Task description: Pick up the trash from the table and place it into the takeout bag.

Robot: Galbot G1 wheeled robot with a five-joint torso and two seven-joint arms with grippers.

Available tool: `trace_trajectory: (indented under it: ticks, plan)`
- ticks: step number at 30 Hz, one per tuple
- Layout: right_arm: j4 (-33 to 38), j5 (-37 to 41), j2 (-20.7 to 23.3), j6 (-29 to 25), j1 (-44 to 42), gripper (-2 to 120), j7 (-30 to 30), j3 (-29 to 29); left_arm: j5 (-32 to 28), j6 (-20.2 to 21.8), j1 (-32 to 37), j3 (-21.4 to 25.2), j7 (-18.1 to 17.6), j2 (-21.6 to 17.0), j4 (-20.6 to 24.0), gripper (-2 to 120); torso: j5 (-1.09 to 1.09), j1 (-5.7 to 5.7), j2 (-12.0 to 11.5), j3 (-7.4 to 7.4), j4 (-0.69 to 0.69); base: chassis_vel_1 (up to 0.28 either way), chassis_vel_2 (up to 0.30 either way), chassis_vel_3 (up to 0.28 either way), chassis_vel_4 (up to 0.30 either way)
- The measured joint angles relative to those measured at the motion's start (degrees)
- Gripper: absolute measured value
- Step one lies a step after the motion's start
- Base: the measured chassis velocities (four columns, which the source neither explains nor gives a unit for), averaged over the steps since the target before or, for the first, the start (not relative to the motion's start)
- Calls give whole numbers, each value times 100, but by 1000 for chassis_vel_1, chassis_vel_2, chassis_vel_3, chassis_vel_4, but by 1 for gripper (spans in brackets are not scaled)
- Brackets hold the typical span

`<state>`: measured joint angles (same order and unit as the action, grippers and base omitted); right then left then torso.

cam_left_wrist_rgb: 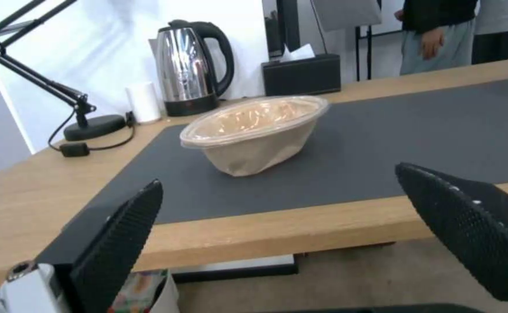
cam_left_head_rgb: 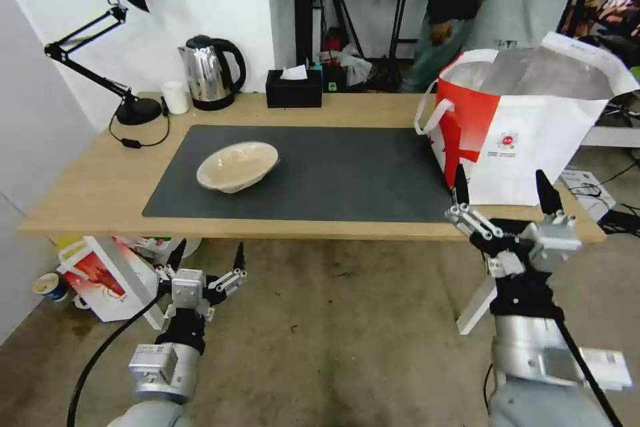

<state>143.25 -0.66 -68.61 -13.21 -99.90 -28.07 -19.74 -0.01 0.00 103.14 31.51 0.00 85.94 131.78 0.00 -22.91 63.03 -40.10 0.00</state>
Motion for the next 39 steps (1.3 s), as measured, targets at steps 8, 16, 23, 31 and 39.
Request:
trace_trajectory:
  ticks: [8,16,23,31,39]
  plan:
    - [-341,-446,-165,-858,-530,100,-1,134,0,0,-1,0,0,0,0,100,0,0,0,0,0,0,0,0,0]
    - [-438,-504,-144,-1024,-581,100,-7,139,0,0,0,0,0,0,0,100,0,0,0,0,0,0,0,0,0]
    - [-503,-656,-200,-1160,-608,100,-21,251,0,0,0,0,0,0,0,100,0,-1,0,0,0,0,0,0,0]
    - [-638,-732,-225,-1294,-680,100,-36,299,0,0,0,0,0,0,0,100,0,-1,-1,0,0,0,0,0,0]
    - [-906,-859,-236,-1471,-734,100,-53,446,0,0,0,0,0,0,0,100,0,-1,-1,0,0,0,0,0,0]
